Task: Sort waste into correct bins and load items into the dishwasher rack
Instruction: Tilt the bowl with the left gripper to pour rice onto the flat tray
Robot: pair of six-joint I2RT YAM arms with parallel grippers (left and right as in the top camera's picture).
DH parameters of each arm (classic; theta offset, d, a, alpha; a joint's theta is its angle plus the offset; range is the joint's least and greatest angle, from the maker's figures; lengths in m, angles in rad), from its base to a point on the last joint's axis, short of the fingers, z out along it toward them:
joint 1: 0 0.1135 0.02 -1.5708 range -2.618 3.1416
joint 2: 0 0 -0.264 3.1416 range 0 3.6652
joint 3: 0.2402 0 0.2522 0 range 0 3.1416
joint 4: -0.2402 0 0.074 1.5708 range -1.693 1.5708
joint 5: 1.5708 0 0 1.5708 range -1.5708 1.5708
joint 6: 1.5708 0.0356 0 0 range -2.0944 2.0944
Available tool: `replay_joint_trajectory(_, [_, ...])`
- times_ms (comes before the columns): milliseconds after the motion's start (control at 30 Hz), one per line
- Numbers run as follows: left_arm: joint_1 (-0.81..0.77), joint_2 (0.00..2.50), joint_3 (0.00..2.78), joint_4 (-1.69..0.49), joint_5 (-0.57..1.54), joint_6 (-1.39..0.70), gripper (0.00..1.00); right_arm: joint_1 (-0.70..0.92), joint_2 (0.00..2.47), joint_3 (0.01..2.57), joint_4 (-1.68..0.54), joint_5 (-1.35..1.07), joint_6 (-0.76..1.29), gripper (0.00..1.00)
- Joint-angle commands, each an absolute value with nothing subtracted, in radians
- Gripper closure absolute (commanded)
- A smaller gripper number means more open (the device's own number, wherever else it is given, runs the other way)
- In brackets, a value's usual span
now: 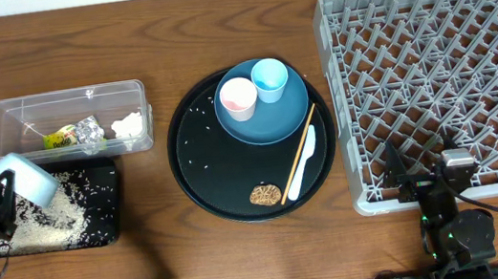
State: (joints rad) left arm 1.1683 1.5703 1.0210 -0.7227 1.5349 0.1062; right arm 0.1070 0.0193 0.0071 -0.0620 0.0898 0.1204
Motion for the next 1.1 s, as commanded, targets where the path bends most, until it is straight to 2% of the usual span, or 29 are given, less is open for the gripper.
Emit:
replay_joint_trajectory(0, [1.168, 1.57, 1.034, -0.73, 1.559, 0.165, 0.94, 0.106, 0.022, 0.006, -0.064, 0.097, 0.107, 0.01])
replay_joint_trajectory(167, [1.151, 1.57, 1.034, -0.713, 1.571, 0.305, 0.94, 0.106, 0.022, 0.006, -0.064, 0.097, 0.107, 0.01])
replay_joint_trajectory(433, [1.121, 1.582, 1.034, -0.693, 1.569, 0.273, 0.94, 0.106, 0.022, 0.006, -0.064, 0.097, 0.107, 0.01])
replay_joint_trajectory(533, [1.12, 1.595, 1.034, -0.688, 1.571, 0.179, 0.94, 0.106, 0.022, 0.006, -0.064, 0.097, 0.107, 0.01])
replay_joint_trajectory(800, [1.119, 1.618, 1.034, -0.619, 1.552, 0.15, 0.94, 0.106, 0.022, 0.006, -0.064, 0.097, 0.107, 0.01])
replay_joint_trajectory(900, [1.119, 1.662, 1.034, -0.523, 1.402, -0.043, 0.94, 0.106, 0.022, 0.006, -0.064, 0.097, 0.107, 0.01])
replay_joint_trajectory(967, [1.12, 1.708, 1.034, -0.471, 1.464, -0.077, 0.94, 0.106, 0.022, 0.006, -0.064, 0.097, 0.107, 0.01])
replay_joint_trajectory(1000, [1.122, 1.739, 1.034, -0.429, 1.565, -0.077, 0.94, 0.106, 0.022, 0.006, -0.064, 0.097, 0.107, 0.01])
replay_joint_trajectory(1067, [1.121, 1.777, 1.035, -0.42, 1.571, -0.109, 0.94, 0.106, 0.022, 0.006, -0.064, 0.097, 0.107, 0.01])
